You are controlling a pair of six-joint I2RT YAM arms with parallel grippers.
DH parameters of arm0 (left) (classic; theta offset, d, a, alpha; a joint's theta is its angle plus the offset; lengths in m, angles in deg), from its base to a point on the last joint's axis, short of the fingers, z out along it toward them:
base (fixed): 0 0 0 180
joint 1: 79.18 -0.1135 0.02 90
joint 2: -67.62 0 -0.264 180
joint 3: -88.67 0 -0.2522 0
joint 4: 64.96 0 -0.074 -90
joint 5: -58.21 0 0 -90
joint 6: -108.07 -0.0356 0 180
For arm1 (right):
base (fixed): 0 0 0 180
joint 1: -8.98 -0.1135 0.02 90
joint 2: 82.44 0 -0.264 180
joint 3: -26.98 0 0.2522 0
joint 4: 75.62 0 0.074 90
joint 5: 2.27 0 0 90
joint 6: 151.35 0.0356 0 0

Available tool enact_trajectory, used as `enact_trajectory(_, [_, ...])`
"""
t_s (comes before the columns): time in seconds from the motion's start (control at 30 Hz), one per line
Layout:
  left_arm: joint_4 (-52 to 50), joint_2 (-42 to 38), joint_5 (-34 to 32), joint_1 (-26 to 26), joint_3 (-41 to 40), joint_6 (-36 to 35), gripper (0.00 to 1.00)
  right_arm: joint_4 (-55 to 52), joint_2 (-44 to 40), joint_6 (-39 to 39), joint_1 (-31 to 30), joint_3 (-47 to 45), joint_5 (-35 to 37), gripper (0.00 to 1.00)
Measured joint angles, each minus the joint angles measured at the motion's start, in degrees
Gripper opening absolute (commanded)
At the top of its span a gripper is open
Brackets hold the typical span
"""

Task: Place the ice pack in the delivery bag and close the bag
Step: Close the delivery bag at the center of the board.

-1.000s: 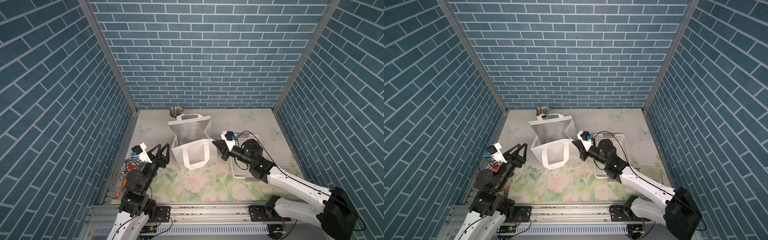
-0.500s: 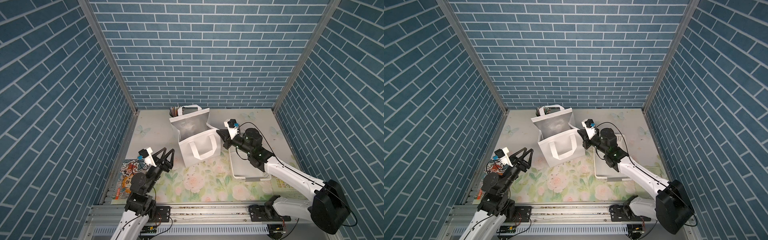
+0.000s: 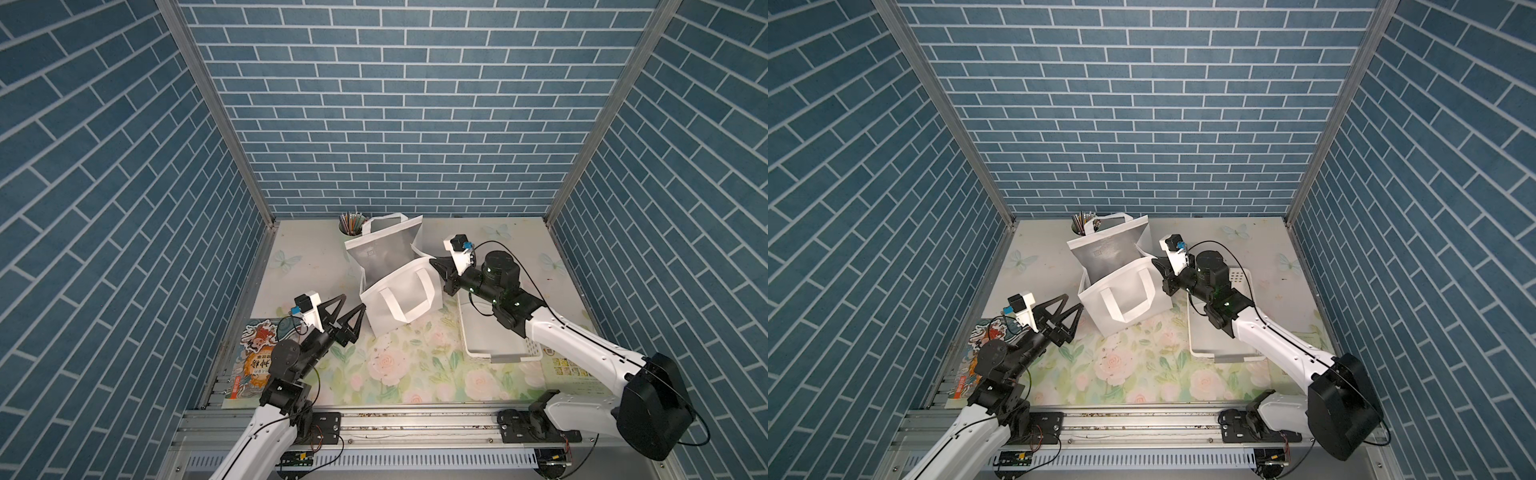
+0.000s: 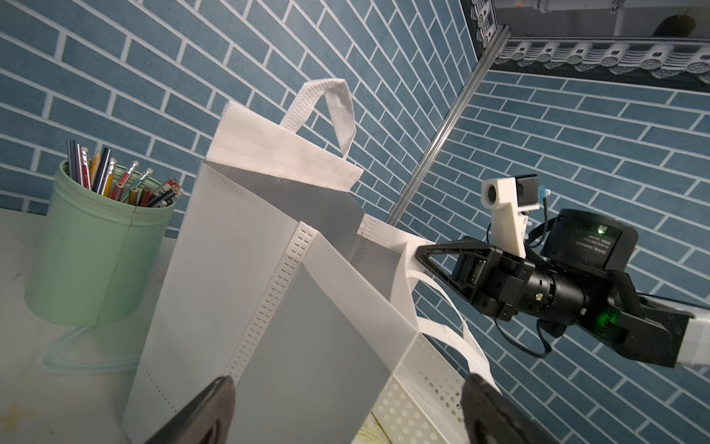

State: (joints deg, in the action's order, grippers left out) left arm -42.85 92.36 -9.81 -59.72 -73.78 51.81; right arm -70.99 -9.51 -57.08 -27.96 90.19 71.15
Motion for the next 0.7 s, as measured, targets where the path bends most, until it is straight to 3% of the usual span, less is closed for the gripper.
enact_trajectory(0.2, [1.25, 4.26, -2.21, 1.07, -0.02, -2.75, 0.91, -0.52, 0.33, 0.11, 0.0, 0.57, 0.15, 0.0])
enact_trajectory(0.4, [3.54, 12.81, -2.86, 1.6, 0.87, -3.39, 0.66, -1.88, 1.46, 0.48, 0.0, 2.14, 0.31, 0.0])
enact_trajectory(0.7, [8.11, 20.2, -1.25, 2.14, 5.31, -0.46, 0.4, -4.24, 1.88, 2.93, 0.11, 3.56, 1.7, 0.0])
